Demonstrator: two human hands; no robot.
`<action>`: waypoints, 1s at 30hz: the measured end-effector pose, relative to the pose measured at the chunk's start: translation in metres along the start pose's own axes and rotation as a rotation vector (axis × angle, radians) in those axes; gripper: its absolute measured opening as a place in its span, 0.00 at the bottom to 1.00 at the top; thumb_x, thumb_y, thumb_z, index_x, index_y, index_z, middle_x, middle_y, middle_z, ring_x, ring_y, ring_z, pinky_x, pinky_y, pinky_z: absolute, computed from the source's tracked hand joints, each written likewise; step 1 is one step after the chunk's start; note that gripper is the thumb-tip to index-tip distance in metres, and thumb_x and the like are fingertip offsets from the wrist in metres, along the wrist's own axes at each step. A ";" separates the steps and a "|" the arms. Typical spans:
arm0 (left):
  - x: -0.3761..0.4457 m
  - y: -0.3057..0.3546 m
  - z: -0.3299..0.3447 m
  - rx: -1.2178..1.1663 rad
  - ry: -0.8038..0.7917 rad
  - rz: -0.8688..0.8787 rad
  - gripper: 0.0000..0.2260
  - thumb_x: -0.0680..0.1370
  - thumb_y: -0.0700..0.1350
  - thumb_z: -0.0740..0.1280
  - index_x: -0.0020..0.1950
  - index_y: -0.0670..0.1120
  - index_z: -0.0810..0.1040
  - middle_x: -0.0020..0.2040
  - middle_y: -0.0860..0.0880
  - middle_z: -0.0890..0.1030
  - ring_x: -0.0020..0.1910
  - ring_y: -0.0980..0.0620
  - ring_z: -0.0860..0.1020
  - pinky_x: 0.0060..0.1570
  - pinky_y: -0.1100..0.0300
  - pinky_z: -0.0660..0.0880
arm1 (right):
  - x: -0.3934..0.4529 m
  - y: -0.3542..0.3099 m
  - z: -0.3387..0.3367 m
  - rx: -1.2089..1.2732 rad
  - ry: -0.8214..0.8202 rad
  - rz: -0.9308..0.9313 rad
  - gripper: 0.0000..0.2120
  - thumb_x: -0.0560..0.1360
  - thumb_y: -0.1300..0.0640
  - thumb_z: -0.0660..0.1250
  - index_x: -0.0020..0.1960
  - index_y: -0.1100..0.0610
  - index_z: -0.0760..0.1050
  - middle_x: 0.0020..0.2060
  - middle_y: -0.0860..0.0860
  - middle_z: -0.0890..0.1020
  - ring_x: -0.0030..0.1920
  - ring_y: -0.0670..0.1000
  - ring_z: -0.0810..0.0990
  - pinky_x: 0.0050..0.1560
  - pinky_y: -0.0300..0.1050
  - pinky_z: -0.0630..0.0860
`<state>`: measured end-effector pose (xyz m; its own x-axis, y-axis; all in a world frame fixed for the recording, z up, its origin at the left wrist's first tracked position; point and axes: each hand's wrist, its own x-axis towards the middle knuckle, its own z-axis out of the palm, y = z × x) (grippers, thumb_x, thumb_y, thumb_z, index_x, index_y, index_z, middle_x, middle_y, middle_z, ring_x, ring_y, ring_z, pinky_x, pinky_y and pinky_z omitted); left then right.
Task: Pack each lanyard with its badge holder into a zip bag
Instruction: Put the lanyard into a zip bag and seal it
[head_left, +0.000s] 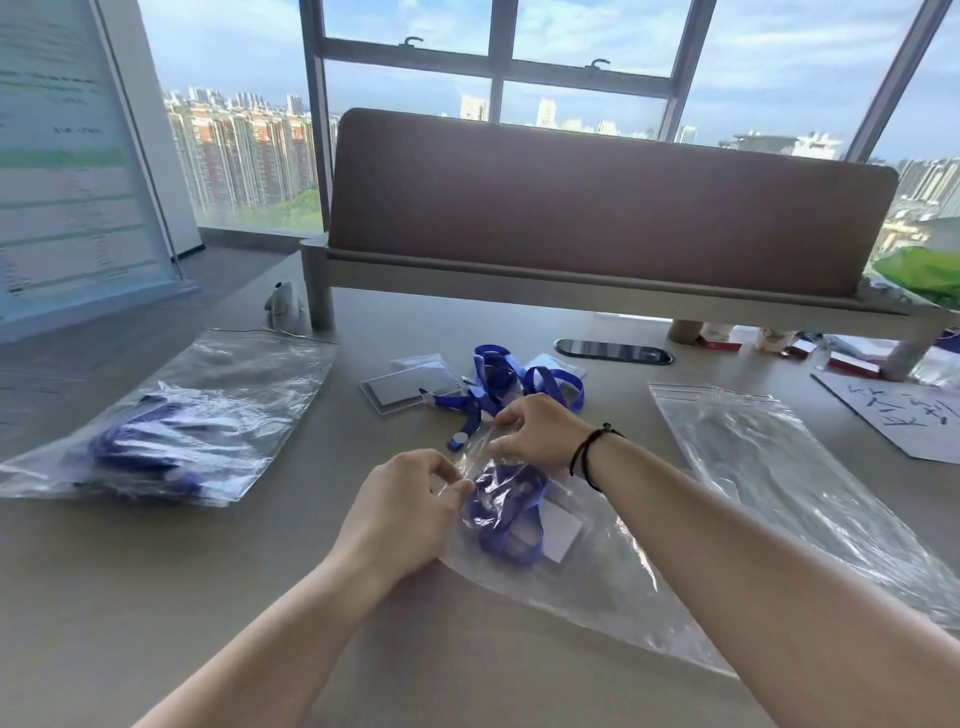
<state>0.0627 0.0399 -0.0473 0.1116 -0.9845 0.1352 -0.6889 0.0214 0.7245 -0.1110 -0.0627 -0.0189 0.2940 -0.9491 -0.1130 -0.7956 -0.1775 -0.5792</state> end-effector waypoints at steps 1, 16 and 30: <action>-0.001 0.001 -0.001 0.008 0.020 -0.001 0.07 0.75 0.56 0.73 0.43 0.54 0.81 0.35 0.55 0.79 0.35 0.59 0.76 0.32 0.64 0.67 | -0.001 0.001 -0.001 0.040 -0.002 0.007 0.14 0.72 0.55 0.75 0.57 0.56 0.81 0.48 0.51 0.84 0.50 0.50 0.82 0.56 0.46 0.80; 0.006 0.011 -0.026 -0.251 0.001 0.043 0.14 0.65 0.45 0.82 0.47 0.47 0.82 0.39 0.46 0.81 0.28 0.48 0.81 0.34 0.50 0.83 | -0.060 0.018 -0.064 0.521 0.240 -0.101 0.05 0.72 0.63 0.75 0.40 0.57 0.80 0.32 0.52 0.78 0.26 0.42 0.70 0.26 0.32 0.67; 0.014 0.097 -0.109 -0.764 -0.056 0.030 0.09 0.70 0.46 0.74 0.47 0.43 0.84 0.42 0.46 0.85 0.41 0.48 0.83 0.44 0.54 0.80 | -0.115 -0.010 -0.124 1.223 0.267 -0.262 0.06 0.76 0.67 0.68 0.41 0.59 0.79 0.38 0.55 0.85 0.34 0.52 0.83 0.39 0.46 0.83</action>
<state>0.0750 0.0474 0.0985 0.0506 -0.9885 0.1422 -0.0019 0.1423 0.9898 -0.2027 0.0163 0.1001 0.1392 -0.9701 0.1989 0.3150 -0.1471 -0.9376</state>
